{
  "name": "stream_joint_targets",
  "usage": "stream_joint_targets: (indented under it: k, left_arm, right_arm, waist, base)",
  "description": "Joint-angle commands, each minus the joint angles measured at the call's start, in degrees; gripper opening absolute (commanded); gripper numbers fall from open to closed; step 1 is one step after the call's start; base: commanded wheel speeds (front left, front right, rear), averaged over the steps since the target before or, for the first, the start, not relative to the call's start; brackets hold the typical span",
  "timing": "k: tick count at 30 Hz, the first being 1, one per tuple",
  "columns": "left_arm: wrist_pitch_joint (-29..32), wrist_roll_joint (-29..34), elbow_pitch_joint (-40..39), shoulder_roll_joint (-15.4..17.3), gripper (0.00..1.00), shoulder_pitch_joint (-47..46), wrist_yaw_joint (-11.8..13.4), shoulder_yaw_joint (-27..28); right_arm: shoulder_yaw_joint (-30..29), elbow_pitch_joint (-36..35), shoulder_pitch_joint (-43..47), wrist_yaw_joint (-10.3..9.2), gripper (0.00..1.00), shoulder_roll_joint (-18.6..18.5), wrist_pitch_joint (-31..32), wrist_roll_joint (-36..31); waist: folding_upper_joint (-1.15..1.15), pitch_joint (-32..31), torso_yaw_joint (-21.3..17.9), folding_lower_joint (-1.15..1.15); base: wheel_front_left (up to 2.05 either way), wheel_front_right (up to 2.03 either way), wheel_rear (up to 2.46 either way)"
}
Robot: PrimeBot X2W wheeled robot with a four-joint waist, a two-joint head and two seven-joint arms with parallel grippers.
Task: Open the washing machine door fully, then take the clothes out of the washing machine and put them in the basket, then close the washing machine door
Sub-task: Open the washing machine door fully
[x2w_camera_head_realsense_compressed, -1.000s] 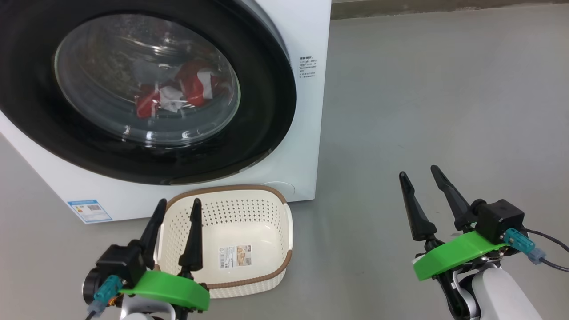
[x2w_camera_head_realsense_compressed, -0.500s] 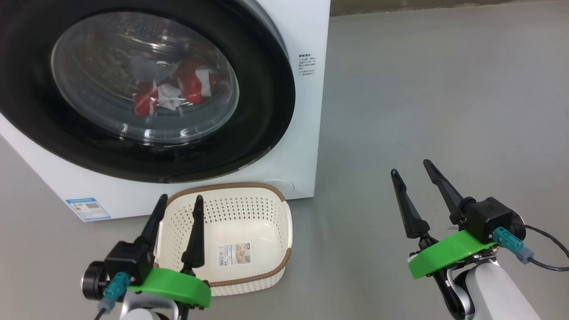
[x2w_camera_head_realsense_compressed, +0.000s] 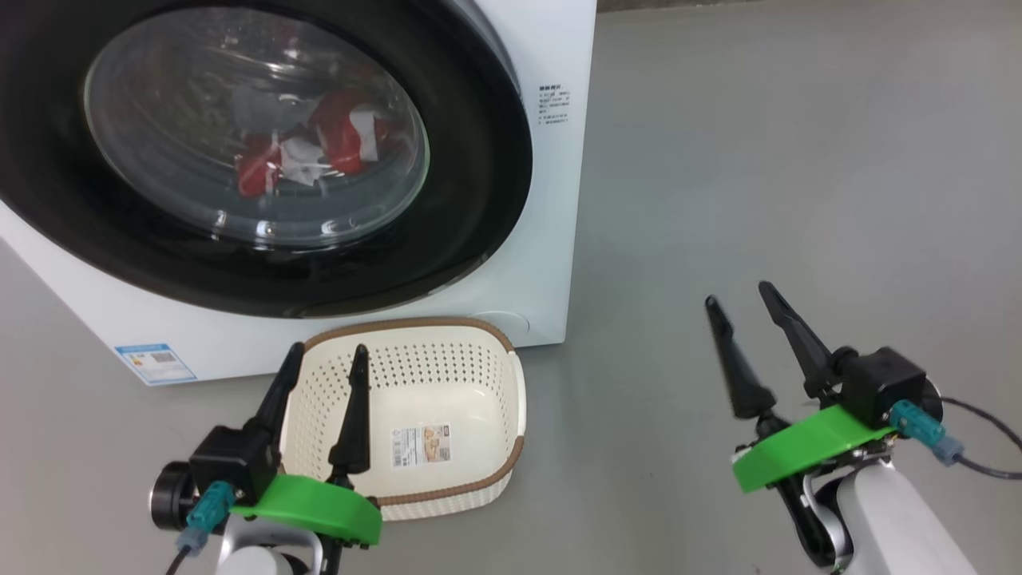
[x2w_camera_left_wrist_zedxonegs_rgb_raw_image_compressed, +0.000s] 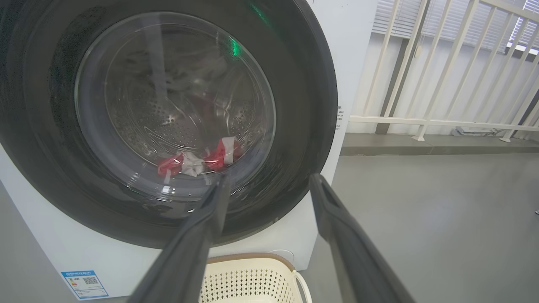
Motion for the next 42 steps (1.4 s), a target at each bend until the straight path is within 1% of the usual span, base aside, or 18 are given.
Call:
stream_joint_targets:
  k: [1, 5, 9, 11, 15, 16, 21, 24, 27, 32, 36, 38, 39, 42]
  left_arm:
    - [-0.69, -0.34, -1.62, 0.92, 1.00, -2.74, 0.44, 1.52]
    - [-0.69, -0.28, -2.16, 0.92, 1.00, -3.44, 0.39, 1.24]
    - [-0.69, -0.12, -3.48, 0.92, 1.00, -4.12, 0.42, 0.94]
    - [-0.69, -0.09, -4.06, 0.92, 1.00, -4.45, 0.55, 0.67]
    - [-0.69, -0.02, -5.24, 0.92, 1.00, -5.41, 0.87, -0.07]
    - [-0.69, -0.02, -5.91, 0.92, 1.00, -5.91, 1.03, -0.44]
    - [-0.69, -0.17, -7.01, 0.92, 1.00, -7.26, 1.31, -1.48]
    - [-0.69, -0.21, -7.42, 0.92, 1.00, -8.20, 1.52, -1.98]
    - [-0.69, -0.16, -7.99, 0.92, 1.00, -9.06, 1.81, -2.63]
    - [-0.69, -0.03, -8.72, 0.92, 1.00, -10.09, 2.63, -3.35]
    - [-0.69, -0.03, -9.51, 0.92, 1.00, -10.71, 3.15, -3.88]
    - [-0.69, 0.21, -10.00, 0.92, 1.00, -10.79, 3.88, -4.09]
    - [-0.69, 0.21, -10.00, 0.92, 1.00, -10.79, 3.88, -4.09]
    - [-0.69, 0.06, -10.61, 0.92, 1.00, -10.83, 4.41, -4.45]
  right_arm:
    - [1.25, -1.29, -3.01, 0.02, 0.00, -0.02, -0.37, 1.11]
    - [1.39, -1.32, -4.70, 0.02, 0.00, -0.55, -0.37, 3.98]
    - [1.25, -0.87, -6.67, 0.02, 0.00, -0.88, -0.37, 10.37]
    - [1.37, -0.43, -7.80, 0.02, 0.00, -0.88, -0.37, 15.56]
    - [2.85, 0.69, -10.82, 0.02, 0.00, -2.65, -0.37, 24.12]
    - [3.37, 0.83, -12.53, 0.02, 0.00, -3.38, -0.37, 28.65]
    - [4.50, -0.15, -16.69, 0.02, 0.00, -5.53, -0.37, 40.18]
    - [5.11, -0.88, -18.98, 0.02, 0.00, -6.41, -0.01, 48.80]
    - [4.90, -2.10, -21.12, 0.02, 0.00, -7.40, 2.27, 58.05]
    - [4.48, -3.53, -24.03, 0.02, 0.00, -9.20, 7.69, 68.82]
    - [3.38, -3.69, -26.20, 0.02, 0.00, -9.98, 12.60, 75.01]
    - [2.58, -3.27, -27.29, 0.02, 0.00, -10.03, 15.26, 77.80]
    - [2.58, -3.27, -27.29, 0.02, 0.00, -10.03, 15.26, 77.80]
    - [1.10, -2.39, -29.25, 0.02, 0.00, -9.83, 19.59, 81.80]
  waist:
    - [0.00, 0.61, 0.18, 0.00]
    - [0.00, 2.04, 0.70, 0.00]
    - [0.00, 3.71, 1.51, 0.00]
    - [0.00, 4.64, 1.92, 0.00]
    - [0.00, 7.10, 2.72, 0.00]
    - [0.00, 8.42, 3.06, 0.00]
    - [0.00, 11.95, 3.99, 0.00]
    - [0.00, 14.06, 4.52, 0.00]
    - [0.00, 15.93, 5.10, 0.00]
    - [0.00, 18.52, 5.97, 0.00]
    - [0.00, 20.05, 6.70, 0.00]
    - [0.00, 20.68, 7.06, 0.00]
    - [0.00, 20.68, 7.06, 0.00]
    - [0.00, 21.67, 7.59, 0.00]
  base:
    - [0.00, 0.00, 0.00]
    - [0.00, 0.00, 0.00]
    - [0.00, 0.00, 0.00]
    - [0.00, 0.00, 0.00]
    - [0.00, 0.00, 0.00]
    - [0.00, 0.00, 0.00]
    - [0.00, 0.00, 0.00]
    - [0.00, 0.00, 0.00]
    - [0.00, 0.00, 0.00]
    - [0.00, 0.00, 0.00]
    - [0.00, 0.00, 0.00]
    - [0.00, 0.00, 0.00]
    - [0.00, 0.00, 0.00]
    - [0.00, 0.00, 0.00]
